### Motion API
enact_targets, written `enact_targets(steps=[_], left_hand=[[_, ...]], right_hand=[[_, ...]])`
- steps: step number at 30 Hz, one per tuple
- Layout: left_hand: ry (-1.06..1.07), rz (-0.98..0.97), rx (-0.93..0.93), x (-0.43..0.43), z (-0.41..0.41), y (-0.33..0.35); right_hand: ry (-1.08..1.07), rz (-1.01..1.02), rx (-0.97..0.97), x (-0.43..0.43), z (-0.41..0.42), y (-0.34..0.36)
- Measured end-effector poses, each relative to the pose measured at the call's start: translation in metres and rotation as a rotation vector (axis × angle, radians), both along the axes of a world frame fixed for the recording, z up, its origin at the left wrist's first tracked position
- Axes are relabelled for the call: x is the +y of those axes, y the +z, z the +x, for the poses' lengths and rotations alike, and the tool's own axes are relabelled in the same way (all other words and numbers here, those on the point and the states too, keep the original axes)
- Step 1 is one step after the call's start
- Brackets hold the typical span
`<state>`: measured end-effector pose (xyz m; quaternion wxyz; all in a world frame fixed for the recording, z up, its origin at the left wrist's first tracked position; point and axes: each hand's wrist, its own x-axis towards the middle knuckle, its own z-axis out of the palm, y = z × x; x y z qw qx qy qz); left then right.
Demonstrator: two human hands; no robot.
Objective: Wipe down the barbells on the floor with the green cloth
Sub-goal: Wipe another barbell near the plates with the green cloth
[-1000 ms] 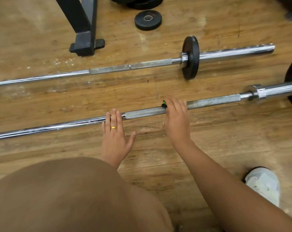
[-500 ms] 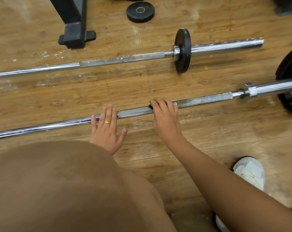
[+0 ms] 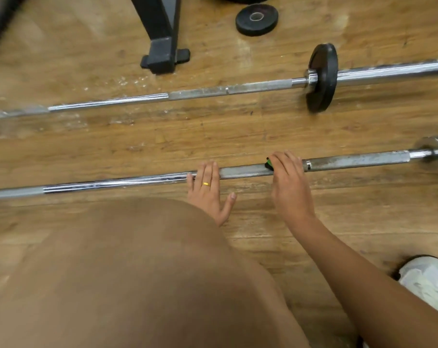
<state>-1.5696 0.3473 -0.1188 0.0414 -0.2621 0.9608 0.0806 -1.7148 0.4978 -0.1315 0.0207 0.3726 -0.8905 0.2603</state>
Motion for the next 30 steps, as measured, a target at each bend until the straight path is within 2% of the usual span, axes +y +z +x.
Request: enact_targets(steps=[8,12,15,20,25,30], left_hand=[[0.038,0.016,-0.13,0.004,-0.002,0.014],[0.028,0.042,-0.076,0.005,0.001,0.012],[0.026,0.057,-0.025,0.005,0.004,0.009],[0.025,0.047,-0.032,0.007,0.004,0.006],[0.002,0.058,-0.025,0.006,0.008,0.006],[0.012,0.068,0.006,0.01,0.013,0.0]], right_hand=[[0.066,0.004,0.004,-0.004,-0.014,0.0],[0.044,-0.024,0.003,-0.003,-0.002,-0.002],[0.139,-0.004,0.066,0.003,-0.005,-0.004],[-0.083,-0.036,0.004,0.007,-0.012,-0.003],[0.077,-0.053,0.025,0.0,0.004,-0.006],[-0.123,-0.107,-0.054,-0.001,0.014,0.0]])
